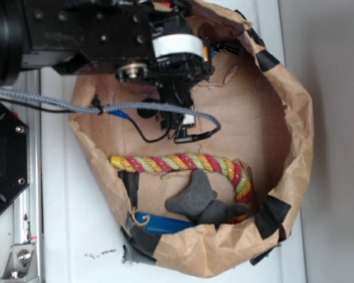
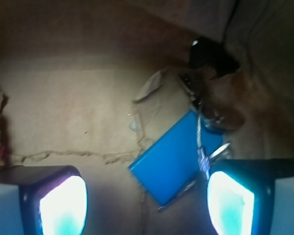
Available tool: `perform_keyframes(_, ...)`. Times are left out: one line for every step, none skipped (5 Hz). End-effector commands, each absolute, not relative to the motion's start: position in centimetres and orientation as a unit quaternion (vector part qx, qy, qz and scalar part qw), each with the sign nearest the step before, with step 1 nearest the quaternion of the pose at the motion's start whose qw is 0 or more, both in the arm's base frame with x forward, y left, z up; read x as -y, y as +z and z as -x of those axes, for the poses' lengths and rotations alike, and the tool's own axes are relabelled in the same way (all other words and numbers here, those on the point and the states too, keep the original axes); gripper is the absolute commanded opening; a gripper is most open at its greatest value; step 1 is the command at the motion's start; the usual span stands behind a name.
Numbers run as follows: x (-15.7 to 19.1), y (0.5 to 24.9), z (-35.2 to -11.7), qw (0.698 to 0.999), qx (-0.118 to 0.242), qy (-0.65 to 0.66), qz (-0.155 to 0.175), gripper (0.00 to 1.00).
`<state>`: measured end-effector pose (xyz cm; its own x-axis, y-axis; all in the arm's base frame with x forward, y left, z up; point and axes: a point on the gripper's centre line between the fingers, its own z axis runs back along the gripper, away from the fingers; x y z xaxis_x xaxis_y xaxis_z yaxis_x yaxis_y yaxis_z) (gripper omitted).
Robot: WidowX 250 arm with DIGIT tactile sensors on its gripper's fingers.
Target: Grab the silver keys.
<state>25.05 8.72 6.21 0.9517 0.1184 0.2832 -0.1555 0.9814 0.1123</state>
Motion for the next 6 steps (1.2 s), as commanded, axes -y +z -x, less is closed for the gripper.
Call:
perform_keyframes(-10.7, 8.0, -27.5, 0.972, 0.186, 0.109, -0.09, 1.0)
perform_keyframes(-12.4, 8.3, -28.3, 0.967, 0.194, 0.127, -0.103, 1.0)
perform_keyframes(-12.9, 8.0, -27.9, 0.964, 0.206, 0.128, -0.112, 1.0)
perform_keyframes(-13.1, 7.9, -27.6, 0.963, 0.207, 0.126, -0.116, 1.0)
perform_keyframes(-13.8, 7.5, -27.7, 0.962, 0.204, 0.125, -0.129, 1.0)
perform_keyframes(-14.6, 7.0, -27.4, 0.963, 0.201, 0.113, -0.139, 1.0)
